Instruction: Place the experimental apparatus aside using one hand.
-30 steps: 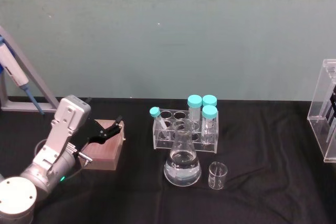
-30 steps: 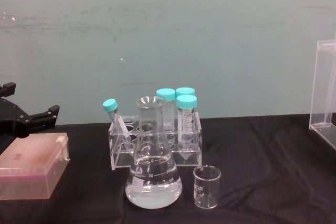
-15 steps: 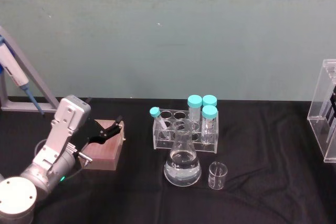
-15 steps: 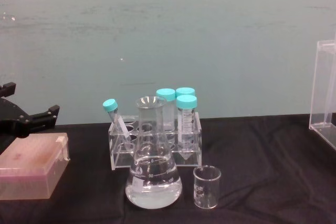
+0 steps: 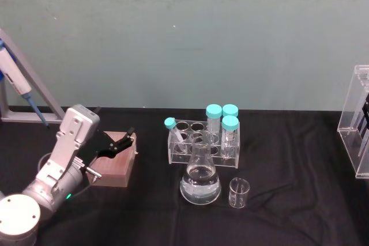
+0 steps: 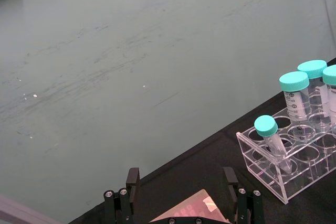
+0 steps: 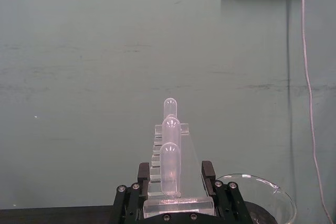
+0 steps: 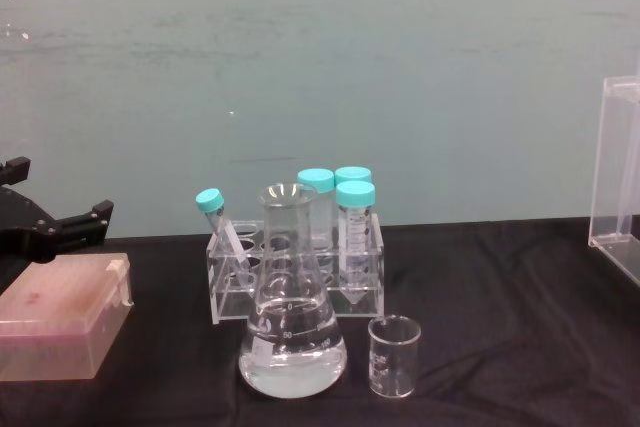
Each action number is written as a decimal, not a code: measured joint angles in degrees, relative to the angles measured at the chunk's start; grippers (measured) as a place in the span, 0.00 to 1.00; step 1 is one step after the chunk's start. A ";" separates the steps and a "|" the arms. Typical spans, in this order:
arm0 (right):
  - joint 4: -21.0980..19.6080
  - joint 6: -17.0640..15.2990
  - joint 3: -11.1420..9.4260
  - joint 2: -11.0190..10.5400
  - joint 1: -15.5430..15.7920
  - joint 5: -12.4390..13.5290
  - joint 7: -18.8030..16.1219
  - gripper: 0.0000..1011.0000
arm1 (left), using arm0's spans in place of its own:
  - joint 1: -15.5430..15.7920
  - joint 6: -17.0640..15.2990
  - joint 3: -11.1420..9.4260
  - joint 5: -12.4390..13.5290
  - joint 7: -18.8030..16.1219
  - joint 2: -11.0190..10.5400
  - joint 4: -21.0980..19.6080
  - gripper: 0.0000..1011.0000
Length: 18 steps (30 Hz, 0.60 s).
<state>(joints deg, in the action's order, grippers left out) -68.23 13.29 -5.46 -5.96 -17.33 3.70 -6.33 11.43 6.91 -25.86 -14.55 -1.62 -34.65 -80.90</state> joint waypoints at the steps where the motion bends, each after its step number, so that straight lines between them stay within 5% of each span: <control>1: 0.00 0.00 0.00 0.00 0.00 0.00 0.00 0.61 | 0.00 0.00 0.00 0.00 0.00 0.00 0.00 0.99; 5: 0.00 -0.02 0.01 0.00 0.00 0.00 -0.01 0.65 | 0.00 0.00 0.00 0.00 0.00 0.00 0.00 0.99; 18: 0.00 -0.01 -0.01 0.00 0.00 0.00 -0.01 0.99 | 0.00 0.00 0.00 0.00 0.00 0.00 0.00 0.99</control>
<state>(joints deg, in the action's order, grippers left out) -68.22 13.28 -5.46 -5.96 -17.32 3.70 -6.34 11.43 6.91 -25.86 -14.55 -1.62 -34.65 -80.90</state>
